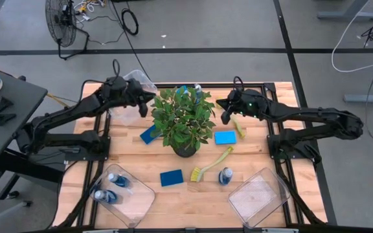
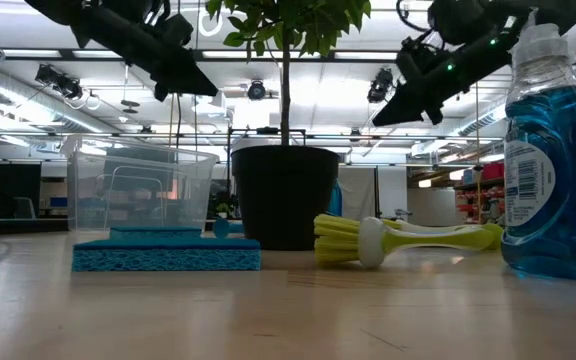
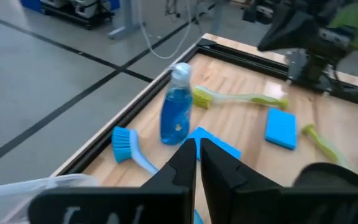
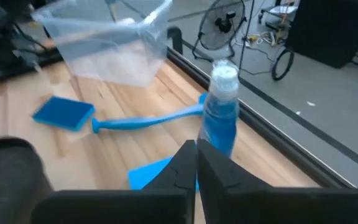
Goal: Pick & Place Kitchen Sink Supplies
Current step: Put the blue liquid soap bottle into the bottom left transparent bin
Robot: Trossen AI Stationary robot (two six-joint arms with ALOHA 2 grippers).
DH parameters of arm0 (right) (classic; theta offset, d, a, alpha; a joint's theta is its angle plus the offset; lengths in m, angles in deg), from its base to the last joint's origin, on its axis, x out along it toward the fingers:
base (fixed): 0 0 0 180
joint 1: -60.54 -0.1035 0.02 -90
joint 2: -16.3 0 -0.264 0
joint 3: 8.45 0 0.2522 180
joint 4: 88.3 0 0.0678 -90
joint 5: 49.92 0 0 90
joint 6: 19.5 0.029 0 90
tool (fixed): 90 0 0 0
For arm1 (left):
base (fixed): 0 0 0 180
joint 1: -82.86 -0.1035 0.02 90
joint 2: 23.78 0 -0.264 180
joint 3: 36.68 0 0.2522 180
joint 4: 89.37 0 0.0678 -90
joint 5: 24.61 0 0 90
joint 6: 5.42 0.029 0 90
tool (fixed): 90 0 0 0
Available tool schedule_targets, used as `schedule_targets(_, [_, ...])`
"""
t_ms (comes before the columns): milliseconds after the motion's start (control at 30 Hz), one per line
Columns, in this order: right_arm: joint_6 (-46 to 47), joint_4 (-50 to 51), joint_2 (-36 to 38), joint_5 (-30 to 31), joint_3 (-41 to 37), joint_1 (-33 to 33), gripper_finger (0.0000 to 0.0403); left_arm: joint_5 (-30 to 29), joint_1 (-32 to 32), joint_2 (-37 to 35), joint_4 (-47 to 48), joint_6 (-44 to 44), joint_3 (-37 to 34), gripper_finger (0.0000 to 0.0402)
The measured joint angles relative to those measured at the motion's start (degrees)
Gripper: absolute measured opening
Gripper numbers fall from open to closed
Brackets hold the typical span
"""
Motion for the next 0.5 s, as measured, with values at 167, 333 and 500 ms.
schedule_targets(167, [-0.22,-3.06,-3.34,-0.19,0.0,1.28,0.0037,-3.35,0.0,0.01,-0.02,-3.15,0.0,0.0028])
schedule_targets(333, [-1.42,-10.5,-5.83,-1.11,0.0,2.59,0.0077,-3.59,0.02,0.01,0.0,-4.86,0.0,0.0028])
schedule_targets(500, [0.09,-13.24,-7.9,-4.19,0.93,5.1,0.0148,-3.72,0.02,-0.01,0.0,-6.26,0.0,0.0028])
